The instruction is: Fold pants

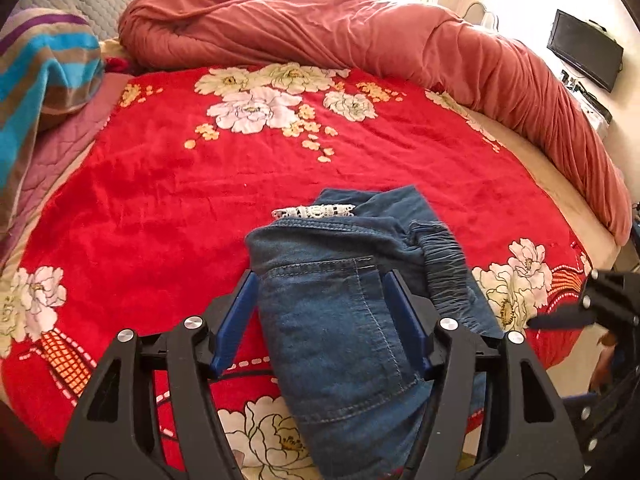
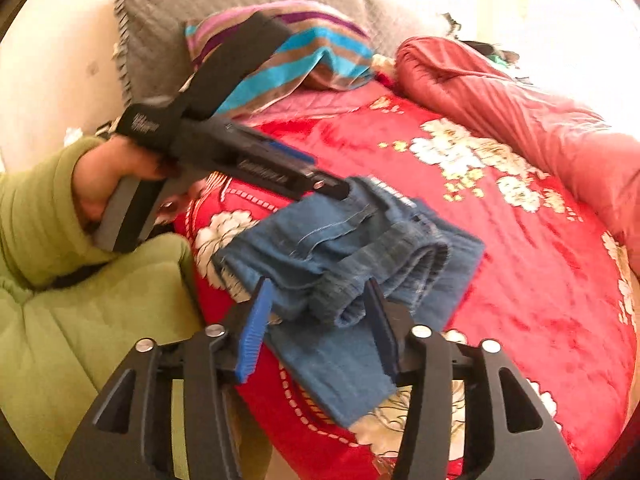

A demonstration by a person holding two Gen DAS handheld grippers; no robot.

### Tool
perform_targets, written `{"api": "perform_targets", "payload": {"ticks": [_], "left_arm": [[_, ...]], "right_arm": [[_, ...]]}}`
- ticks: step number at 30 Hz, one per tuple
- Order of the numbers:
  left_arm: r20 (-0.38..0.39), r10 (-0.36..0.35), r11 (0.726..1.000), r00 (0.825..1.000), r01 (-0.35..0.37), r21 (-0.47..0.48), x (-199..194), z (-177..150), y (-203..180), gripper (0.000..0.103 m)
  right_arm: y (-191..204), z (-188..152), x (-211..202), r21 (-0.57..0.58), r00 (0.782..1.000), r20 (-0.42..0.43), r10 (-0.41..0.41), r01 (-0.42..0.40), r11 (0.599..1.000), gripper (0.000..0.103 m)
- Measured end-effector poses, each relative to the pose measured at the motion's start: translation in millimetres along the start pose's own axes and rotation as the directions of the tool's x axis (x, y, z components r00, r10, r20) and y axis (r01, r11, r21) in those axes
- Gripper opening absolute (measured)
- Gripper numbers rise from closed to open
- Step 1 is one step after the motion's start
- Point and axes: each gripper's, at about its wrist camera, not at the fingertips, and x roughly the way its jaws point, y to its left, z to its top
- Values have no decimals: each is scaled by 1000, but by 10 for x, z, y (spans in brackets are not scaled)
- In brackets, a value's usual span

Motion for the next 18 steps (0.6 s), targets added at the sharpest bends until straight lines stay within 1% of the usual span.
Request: {"api": "perform_targets", "payload": {"ticks": [4,6,8,10,12,13,14,18], "left_arm": [[28,11,1000,1000,-12,1,-133,-15,-3,69],[47,17,1000,999,-17,-10,-225,-33,27,74],[66,17,999,998,-15,-35,-327,-50,85,76],[84,23,999,996,-19,-51,-410,-58,131,80],[104,33,997,994,-26,-70,-511,-76,177,82],[110,34,997,993,-26,-78,-542,-85,193,89],[116,36,996,993,-26,-87,-574,-96,213,91],[129,40,995,991,-27,-101,-656,-144,238,93]], "right_arm": [[-57,32,-108,29,999,41,-28,27,999,51],[-93,41,-147,46,997,57,-42,40,998,56],[-130,45,-198,71,995,76,-64,59,996,61],[-192,58,-241,109,993,92,-77,67,992,62],[-263,69,-267,149,989,105,-102,86,985,65],[-297,73,-272,165,988,108,-112,93,982,68],[-327,76,-278,181,987,109,-120,99,978,71],[-460,76,-275,241,982,104,-158,129,962,77]]}}
